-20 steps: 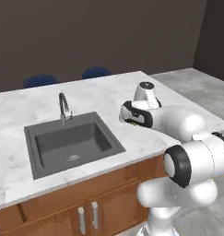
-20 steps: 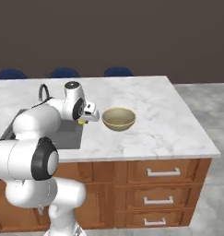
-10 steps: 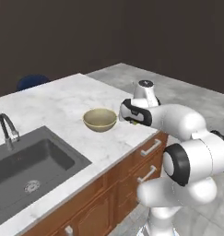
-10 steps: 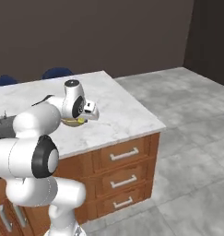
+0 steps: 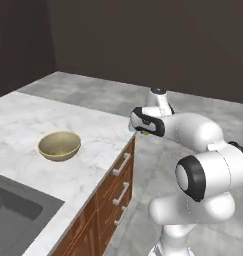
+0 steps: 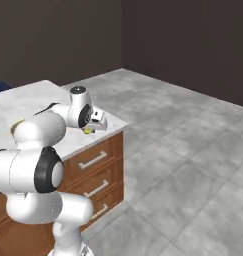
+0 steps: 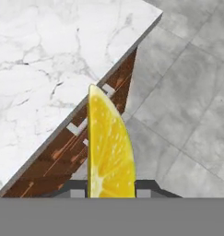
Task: Turn on the sink faucet. Then move the lemon wedge from the counter to the sink. Turn off the sink. Move the vegetable from the sink to the pot next to the stove. Finally move the pot to the front left burner.
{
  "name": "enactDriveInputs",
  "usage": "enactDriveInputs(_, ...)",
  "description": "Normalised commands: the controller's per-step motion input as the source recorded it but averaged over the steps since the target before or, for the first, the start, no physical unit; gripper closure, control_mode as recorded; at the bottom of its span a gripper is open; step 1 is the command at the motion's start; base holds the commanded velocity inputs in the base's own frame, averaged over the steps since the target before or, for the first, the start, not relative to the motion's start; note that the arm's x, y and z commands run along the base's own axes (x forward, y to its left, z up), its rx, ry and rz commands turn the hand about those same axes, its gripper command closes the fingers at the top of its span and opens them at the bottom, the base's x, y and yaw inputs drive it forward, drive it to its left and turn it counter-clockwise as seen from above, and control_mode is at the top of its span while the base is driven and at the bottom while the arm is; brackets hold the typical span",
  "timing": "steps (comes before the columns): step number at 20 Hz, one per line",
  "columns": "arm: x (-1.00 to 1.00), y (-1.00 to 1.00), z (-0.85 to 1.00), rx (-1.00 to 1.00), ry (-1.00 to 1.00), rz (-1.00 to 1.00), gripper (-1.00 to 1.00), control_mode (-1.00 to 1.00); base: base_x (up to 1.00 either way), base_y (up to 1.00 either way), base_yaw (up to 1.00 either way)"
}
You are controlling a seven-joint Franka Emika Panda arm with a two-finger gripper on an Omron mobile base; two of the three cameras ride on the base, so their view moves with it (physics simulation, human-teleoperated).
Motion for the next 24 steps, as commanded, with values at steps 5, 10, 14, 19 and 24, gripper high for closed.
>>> enactDriveInputs(5,0.00,0.00,0.00,0.00,0.00,0.00,1.00,1.00,0.00,-0.11,-0.59)
enactDriveInputs(10,0.00,0.00,0.00,0.00,0.00,0.00,1.00,1.00,0.00,-0.16,-0.58)
enactDriveInputs(14,0.00,0.00,0.00,0.00,0.00,0.00,1.00,1.00,0.00,-0.12,-0.58)
enactDriveInputs(19,0.00,0.00,0.00,0.00,0.00,0.00,1.00,1.00,0.00,-0.03,-0.58)
enactDriveInputs(24,0.00,0.00,0.00,0.00,0.00,0.00,1.00,1.00,0.00,-0.07,-0.56)
